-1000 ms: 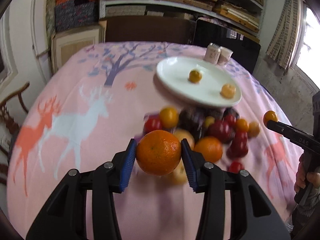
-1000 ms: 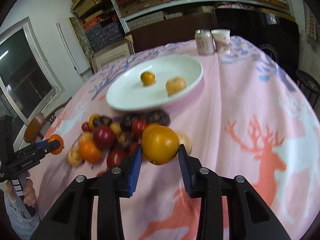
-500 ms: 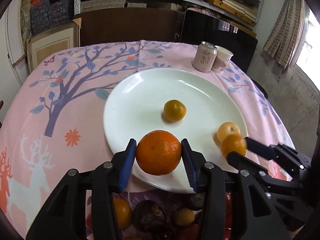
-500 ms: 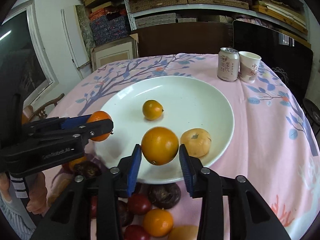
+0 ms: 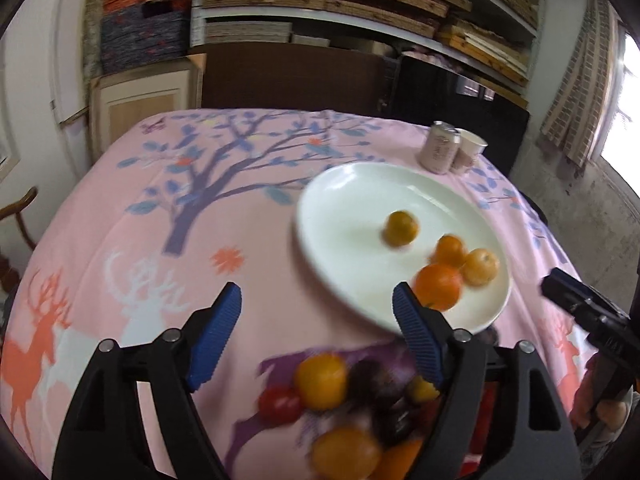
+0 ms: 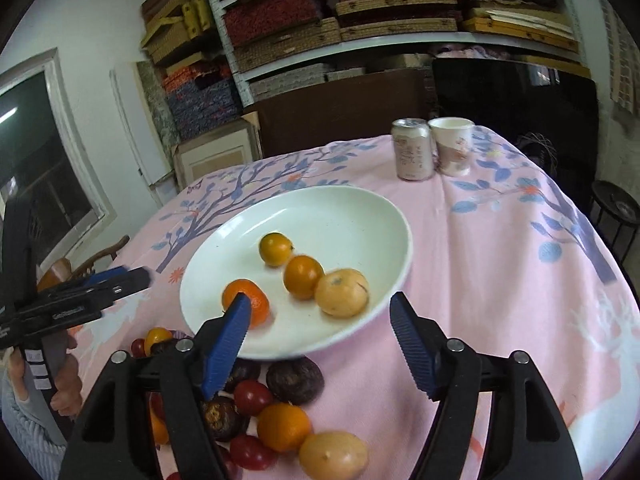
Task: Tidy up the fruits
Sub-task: 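Carry both oranges onto the white plate and open both grippers, then grasp a red cherry tomato with the left gripper while the right grasps a potato, then place the red tomato and the potato onto the white plate, then grasp an orange with the left gripper while the right grasps another orange, then carry both oranges onto the white plate and release them, then grasp a dark purple fruit with the left gripper while the right grasps another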
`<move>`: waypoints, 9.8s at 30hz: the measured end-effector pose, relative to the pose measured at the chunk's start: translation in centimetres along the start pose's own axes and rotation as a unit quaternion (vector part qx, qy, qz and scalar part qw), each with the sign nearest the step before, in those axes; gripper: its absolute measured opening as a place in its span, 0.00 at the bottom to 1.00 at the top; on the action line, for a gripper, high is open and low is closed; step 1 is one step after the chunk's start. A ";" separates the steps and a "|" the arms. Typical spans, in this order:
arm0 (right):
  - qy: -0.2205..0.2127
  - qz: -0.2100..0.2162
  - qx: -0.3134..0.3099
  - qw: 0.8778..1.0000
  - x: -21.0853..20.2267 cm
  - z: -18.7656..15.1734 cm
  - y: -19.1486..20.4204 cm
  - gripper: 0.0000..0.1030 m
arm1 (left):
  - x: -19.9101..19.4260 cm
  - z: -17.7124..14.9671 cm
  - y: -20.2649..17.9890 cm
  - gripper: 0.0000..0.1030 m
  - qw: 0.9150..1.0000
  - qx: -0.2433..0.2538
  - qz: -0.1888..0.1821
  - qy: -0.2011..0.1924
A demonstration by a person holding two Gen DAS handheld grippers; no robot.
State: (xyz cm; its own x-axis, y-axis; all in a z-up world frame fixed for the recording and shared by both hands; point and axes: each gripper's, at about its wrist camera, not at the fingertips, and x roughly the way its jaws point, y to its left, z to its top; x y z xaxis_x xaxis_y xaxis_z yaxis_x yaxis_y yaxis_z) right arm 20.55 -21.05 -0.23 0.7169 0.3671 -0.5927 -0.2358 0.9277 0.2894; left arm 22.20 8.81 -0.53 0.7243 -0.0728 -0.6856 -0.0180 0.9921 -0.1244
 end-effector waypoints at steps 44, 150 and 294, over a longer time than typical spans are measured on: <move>0.048 0.014 0.054 0.997 -1.0 -4.5 -2.6 0.88 | 1.9 -6.0 1.8 0.27 0.997 0.038 0.000 0.060; 0.025 0.039 0.141 0.989 0.7 -1.9 -3.7 0.86 | 0.4 -4.2 6.3 0.94 0.994 -0.066 0.078 0.040; 0.031 0.025 0.130 0.991 0.8 -2.4 -2.5 0.88 | 3.8 -4.4 -1.0 0.92 0.992 0.070 0.062 0.087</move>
State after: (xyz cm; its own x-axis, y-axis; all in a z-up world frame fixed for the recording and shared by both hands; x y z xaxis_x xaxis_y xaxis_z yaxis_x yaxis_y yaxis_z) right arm 20.12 -22.90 -3.22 0.6651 0.4225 -0.6157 -0.0868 0.8627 0.4982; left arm 21.92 7.06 -6.16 0.5924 0.0453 -0.8043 0.0058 0.9982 0.0604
